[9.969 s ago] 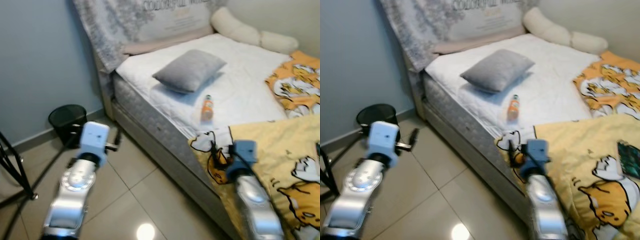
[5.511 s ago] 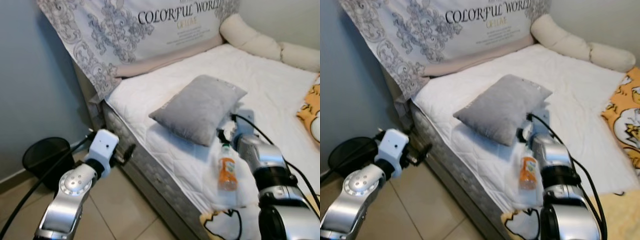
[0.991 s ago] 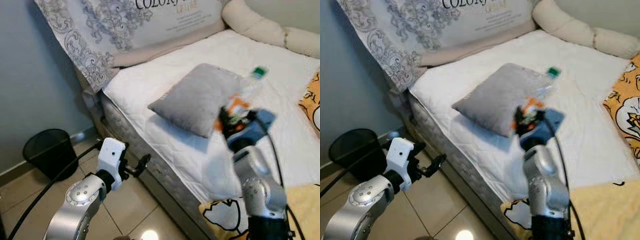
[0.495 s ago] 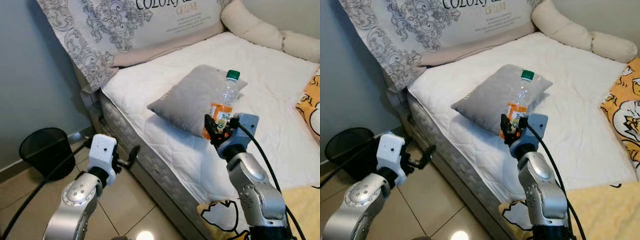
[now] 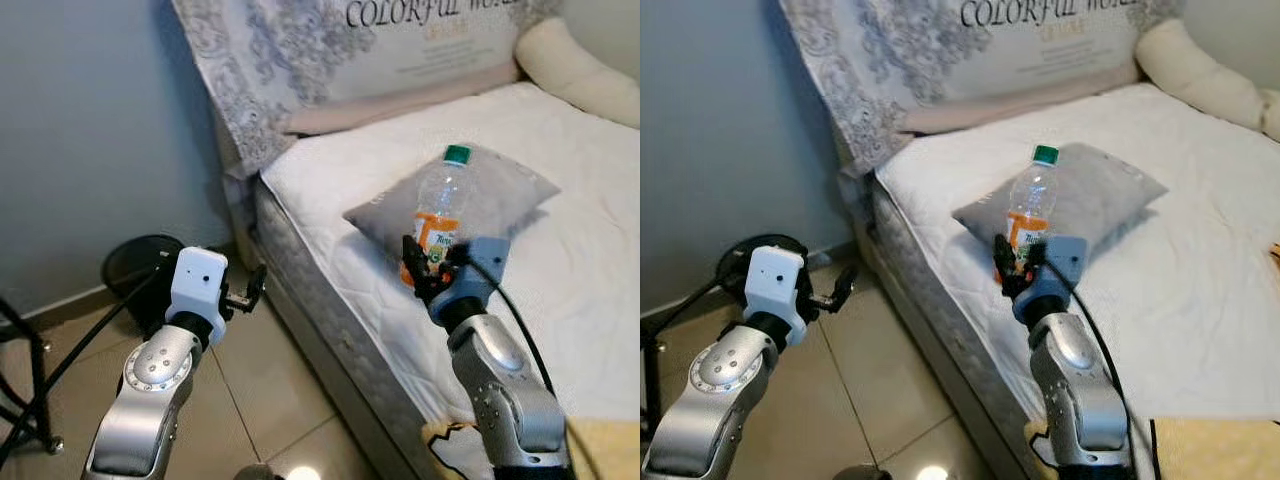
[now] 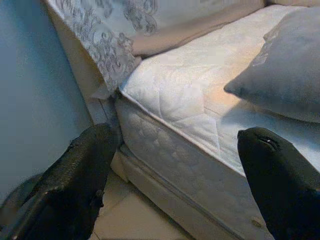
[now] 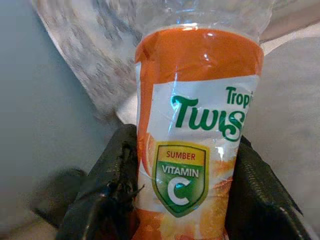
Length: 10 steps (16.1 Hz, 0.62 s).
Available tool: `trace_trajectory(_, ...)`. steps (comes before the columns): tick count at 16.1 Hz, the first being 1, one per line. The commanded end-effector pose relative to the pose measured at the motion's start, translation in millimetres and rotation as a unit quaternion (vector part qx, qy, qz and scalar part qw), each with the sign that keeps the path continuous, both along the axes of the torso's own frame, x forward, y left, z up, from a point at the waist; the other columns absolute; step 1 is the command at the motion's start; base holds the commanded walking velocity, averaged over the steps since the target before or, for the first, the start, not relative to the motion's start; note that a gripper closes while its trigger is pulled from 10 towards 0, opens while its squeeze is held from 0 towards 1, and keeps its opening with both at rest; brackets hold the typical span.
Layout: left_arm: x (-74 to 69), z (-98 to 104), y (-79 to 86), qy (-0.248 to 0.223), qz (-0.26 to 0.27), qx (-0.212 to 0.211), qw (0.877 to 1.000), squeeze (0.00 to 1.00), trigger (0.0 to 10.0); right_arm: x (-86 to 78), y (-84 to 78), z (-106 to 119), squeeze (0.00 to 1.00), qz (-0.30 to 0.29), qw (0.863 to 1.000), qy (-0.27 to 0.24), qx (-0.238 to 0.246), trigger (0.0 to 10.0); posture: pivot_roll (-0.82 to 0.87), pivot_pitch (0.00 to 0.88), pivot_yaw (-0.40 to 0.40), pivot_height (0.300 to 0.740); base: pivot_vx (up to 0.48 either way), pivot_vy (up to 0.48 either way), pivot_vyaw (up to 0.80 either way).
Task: Clean up the room
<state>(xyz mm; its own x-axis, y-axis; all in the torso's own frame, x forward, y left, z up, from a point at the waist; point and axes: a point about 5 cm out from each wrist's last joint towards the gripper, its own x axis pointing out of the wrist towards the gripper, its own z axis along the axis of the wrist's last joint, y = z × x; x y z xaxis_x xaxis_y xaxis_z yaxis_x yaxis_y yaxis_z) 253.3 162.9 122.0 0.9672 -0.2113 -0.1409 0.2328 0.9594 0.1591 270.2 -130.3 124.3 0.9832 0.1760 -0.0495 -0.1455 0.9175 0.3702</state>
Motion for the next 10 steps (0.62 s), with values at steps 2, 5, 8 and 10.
trace_trajectory(2,3.0,3.8,-4.4,-0.01,-0.01,0.005,1.0,0.0,10.0,-0.3,3.3,9.9,0.0,0.017,0.997,-0.013,0.075,10.0,0.03,0.0,-0.019,0.74,0.371,0.0,0.31)
trace_trajectory(5,2.9,3.7,-3.2,-0.01,-0.012,0.002,1.0,0.0,10.0,0.6,5.9,7.2,0.0,0.026,0.999,0.0,0.033,10.0,0.03,0.0,-0.015,0.74,0.403,0.0,0.59)
trace_trajectory(8,3.2,3.1,-3.0,-0.009,-0.011,-0.004,1.0,0.0,10.0,1.4,11.3,5.9,0.0,0.047,0.999,0.006,-0.02,10.0,0.02,0.0,-0.015,0.74,0.455,0.0,0.75)
trace_trajectory(10,3.5,2.7,-3.5,-0.007,-0.012,-0.004,1.0,0.0,10.0,1.1,12.9,3.9,0.0,0.059,0.998,0.012,-0.016,10.0,0.02,0.0,-0.016,0.74,0.454,0.0,0.8)
